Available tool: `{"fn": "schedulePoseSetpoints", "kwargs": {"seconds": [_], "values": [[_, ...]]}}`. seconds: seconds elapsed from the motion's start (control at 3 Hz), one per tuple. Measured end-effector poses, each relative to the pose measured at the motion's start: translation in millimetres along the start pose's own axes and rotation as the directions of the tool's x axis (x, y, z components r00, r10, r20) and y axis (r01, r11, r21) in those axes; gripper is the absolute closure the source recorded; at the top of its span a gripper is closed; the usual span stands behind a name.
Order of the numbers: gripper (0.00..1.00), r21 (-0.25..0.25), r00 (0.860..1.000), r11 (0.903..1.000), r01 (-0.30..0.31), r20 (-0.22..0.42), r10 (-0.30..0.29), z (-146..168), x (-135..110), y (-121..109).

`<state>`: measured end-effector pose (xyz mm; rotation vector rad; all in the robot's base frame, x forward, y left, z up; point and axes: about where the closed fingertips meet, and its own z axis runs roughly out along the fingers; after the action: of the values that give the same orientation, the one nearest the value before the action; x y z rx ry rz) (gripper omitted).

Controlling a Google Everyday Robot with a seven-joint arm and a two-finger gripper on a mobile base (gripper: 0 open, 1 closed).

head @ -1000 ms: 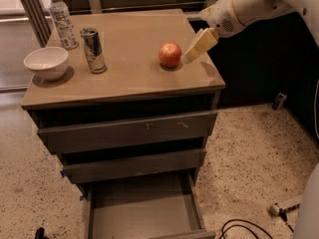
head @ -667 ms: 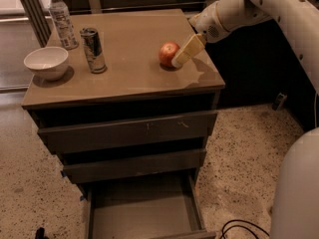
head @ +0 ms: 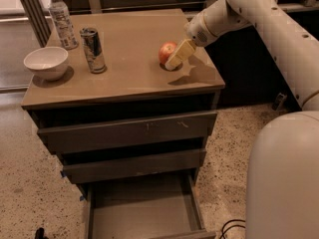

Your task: Place apple into bottom drawer

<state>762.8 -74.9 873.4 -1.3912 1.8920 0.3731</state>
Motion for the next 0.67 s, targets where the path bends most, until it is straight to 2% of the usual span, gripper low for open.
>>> {"fn": "schedulePoseSetpoints", "kwargs": {"seconds": [0.33, 0.67], "values": [[0.00, -0.002, 1.000, 0.9998, -0.018, -0.003, 0.018, 22.0, -3.7, -13.1], [0.00, -0.013, 1.000, 0.9995, -0.029, -0.003, 0.029, 35.7, -7.1, -16.6]]}}
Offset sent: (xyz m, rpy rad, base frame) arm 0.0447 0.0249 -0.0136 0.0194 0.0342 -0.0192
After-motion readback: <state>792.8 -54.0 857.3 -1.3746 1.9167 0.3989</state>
